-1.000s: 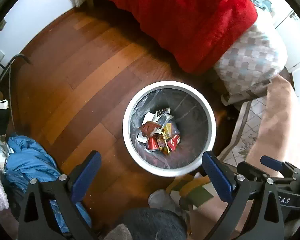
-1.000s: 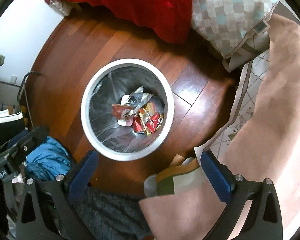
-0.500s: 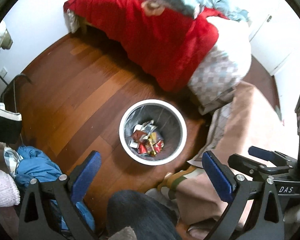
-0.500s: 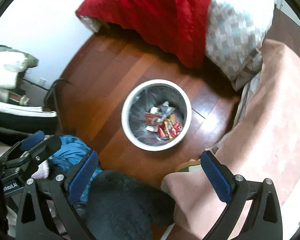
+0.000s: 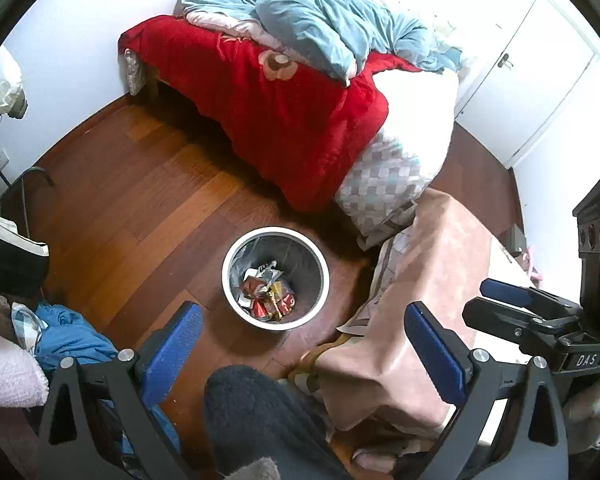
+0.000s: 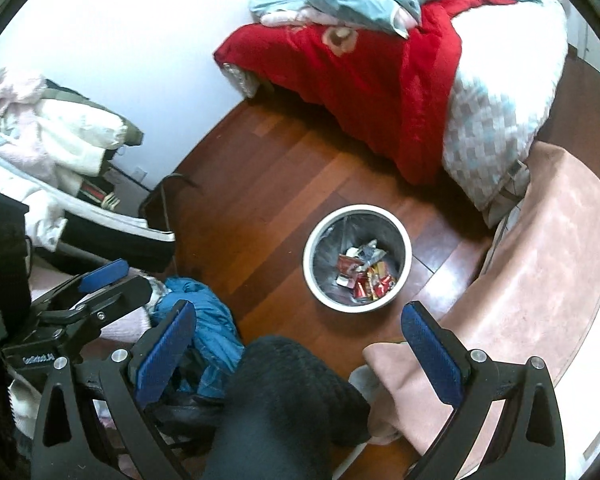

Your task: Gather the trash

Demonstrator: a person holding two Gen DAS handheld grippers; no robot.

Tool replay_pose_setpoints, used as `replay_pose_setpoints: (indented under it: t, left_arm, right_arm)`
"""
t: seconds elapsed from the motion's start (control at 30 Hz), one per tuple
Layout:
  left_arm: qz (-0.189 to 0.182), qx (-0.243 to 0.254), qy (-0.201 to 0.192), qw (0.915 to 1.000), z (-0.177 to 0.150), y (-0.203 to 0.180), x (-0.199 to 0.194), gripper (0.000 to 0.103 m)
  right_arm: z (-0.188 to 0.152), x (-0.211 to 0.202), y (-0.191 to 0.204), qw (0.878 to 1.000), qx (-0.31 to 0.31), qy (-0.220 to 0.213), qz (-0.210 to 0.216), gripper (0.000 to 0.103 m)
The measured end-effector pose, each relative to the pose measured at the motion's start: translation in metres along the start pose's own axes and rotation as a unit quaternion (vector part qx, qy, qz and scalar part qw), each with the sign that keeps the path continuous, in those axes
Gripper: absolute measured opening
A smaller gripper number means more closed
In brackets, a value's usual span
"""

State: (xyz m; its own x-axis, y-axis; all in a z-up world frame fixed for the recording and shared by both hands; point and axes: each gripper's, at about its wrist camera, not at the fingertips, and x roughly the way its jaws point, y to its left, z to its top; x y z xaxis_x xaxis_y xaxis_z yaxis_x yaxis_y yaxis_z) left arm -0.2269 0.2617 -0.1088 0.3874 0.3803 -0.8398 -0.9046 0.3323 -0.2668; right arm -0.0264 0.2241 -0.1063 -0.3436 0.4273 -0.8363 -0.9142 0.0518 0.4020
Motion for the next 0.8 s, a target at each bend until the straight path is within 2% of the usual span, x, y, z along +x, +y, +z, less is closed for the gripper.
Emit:
replay_pose_setpoints:
  t: [0.2, 0.47, 0.8]
  left_arm:
    - [-0.012, -0.007, -0.008, 0.9999, -0.004, 0.001, -0.021, 0.103]
    - [-0.021, -0.01, 0.002, 0.9997, -0.012, 0.001, -0.029, 0.103]
    - [-0.032, -0.008, 0.0, 0.9995, -0.018, -0.004, -0.04, 0.103]
  right_arm:
    - [-0.004, -0.019, 0.015, 1.0, -0.016, 0.003, 0.012, 0.103]
    - [-0.006, -0.021, 0.02, 0.999, -0.021, 0.021, 0.03, 0.103]
    - [-0.009, -0.022, 0.023, 0.999, -0.025, 0.025, 0.033, 0.103]
